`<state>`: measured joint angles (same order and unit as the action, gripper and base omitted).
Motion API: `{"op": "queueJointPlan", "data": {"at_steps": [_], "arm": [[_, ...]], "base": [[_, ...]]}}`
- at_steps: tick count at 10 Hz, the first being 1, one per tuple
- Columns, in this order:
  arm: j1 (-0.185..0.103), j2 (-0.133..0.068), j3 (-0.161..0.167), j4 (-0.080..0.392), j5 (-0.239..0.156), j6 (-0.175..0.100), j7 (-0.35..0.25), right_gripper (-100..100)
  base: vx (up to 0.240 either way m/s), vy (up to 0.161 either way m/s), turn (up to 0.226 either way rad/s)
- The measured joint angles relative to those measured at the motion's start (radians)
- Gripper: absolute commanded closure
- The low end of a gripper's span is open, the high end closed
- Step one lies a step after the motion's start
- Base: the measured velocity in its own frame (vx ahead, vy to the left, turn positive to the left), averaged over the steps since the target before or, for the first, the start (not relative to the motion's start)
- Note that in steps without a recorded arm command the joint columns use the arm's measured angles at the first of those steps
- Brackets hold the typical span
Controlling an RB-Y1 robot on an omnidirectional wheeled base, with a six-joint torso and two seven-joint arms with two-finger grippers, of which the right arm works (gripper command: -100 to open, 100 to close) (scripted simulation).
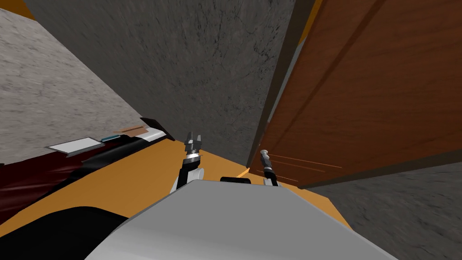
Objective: Pull the door open
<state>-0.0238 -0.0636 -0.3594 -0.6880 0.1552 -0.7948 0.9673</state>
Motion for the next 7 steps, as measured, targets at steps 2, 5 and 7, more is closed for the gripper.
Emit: {"op": "queueJointPlan", "data": {"at_steps": [2,5,7], "arm": [[0.013,0.000,0.005,-0.008,-0.022,0.002,-0.049,100],[0.021,-0.005,0.010,-0.010,-0.056,0.002,-0.122,100],[0.031,-0.007,0.015,-0.018,-0.082,0.006,-0.175,100]], "base": [[-0.035,-0.002,0.081],[-0.041,-0.007,0.090],[-0.041,-0.003,0.099]]}}
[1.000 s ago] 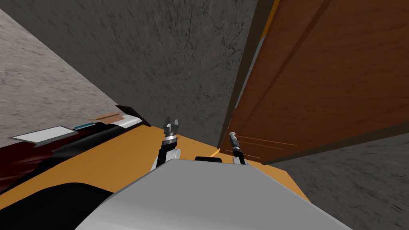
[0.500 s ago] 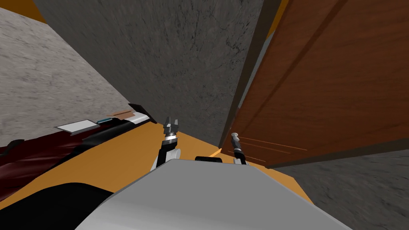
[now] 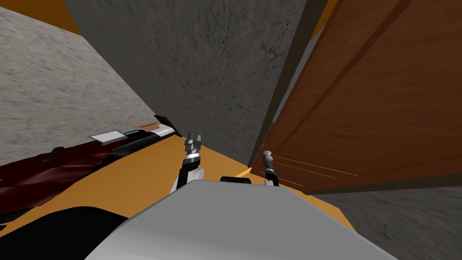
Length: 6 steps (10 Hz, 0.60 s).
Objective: Pull the door open
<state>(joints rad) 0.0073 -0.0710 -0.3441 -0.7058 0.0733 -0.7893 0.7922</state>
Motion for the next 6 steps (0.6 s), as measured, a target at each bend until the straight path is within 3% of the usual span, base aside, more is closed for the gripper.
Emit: {"op": "queueJointPlan", "data": {"at_steps": [6], "arm": [[0.009,-0.010,0.009,0.005,-0.074,-0.009,-0.146,100]], "base": [[-0.043,-0.006,0.097]]}}
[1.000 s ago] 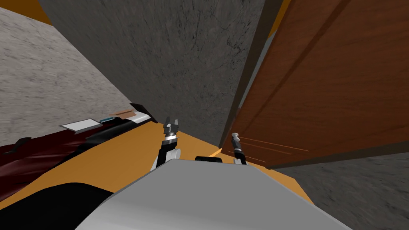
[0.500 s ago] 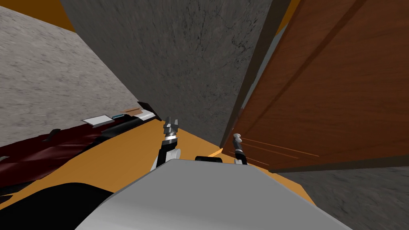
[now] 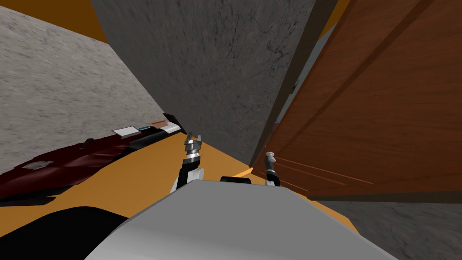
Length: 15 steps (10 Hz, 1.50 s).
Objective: Pull the door open
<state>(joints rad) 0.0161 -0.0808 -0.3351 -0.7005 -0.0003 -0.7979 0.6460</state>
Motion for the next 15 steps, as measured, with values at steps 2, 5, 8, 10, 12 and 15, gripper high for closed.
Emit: {"op": "queueJointPlan", "data": {"at_steps": [2,5,8,10,12,15], "arm": [[-0.005,-0.007,0.004,0.014,-0.021,-0.010,-0.051,100],[0.016,-0.004,0.010,-0.016,-0.056,-0.001,-0.121,100],[0.023,-0.007,0.017,-0.027,-0.084,0.003,-0.190,100],[0.016,-0.016,0.019,-0.010,-0.116,-0.010,-0.245,100],[0.019,-0.016,0.024,-0.016,-0.137,-0.011,-0.292,100],[0.025,-0.026,0.030,-0.021,-0.176,-0.014,-0.372,100]], "base": [[-0.037,-0.002,0.069],[-0.043,-0.006,0.099],[-0.032,-0.003,0.080],[-0.049,-0.011,0.096],[-0.040,-0.011,0.077],[-0.043,0.000,0.096]]}}
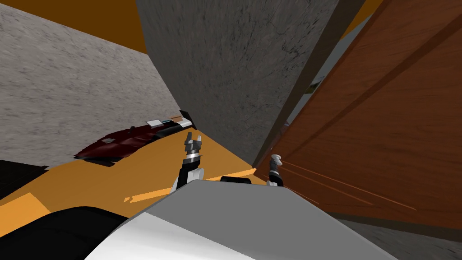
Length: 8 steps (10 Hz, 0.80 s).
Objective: Pull the door open
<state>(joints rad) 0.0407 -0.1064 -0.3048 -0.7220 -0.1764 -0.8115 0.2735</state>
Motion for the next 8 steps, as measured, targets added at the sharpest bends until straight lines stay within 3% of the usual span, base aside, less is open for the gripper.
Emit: {"op": "queueJointPlan", "data": {"at_steps": [2,4,6,8], "arm": [[0.016,0.003,0.005,-0.025,-0.021,0.007,-0.050,100],[0.000,-0.005,0.008,0.000,-0.050,-0.006,-0.103,100],[0.022,-0.002,0.013,-0.045,-0.070,0.012,-0.148,100],[0.018,0.001,0.013,-0.026,-0.084,-0.009,-0.172,100]], "base": [[-0.049,-0.014,0.118],[-0.042,-0.009,0.076],[-0.025,0.001,0.014],[-0.030,-0.005,0.072]]}}
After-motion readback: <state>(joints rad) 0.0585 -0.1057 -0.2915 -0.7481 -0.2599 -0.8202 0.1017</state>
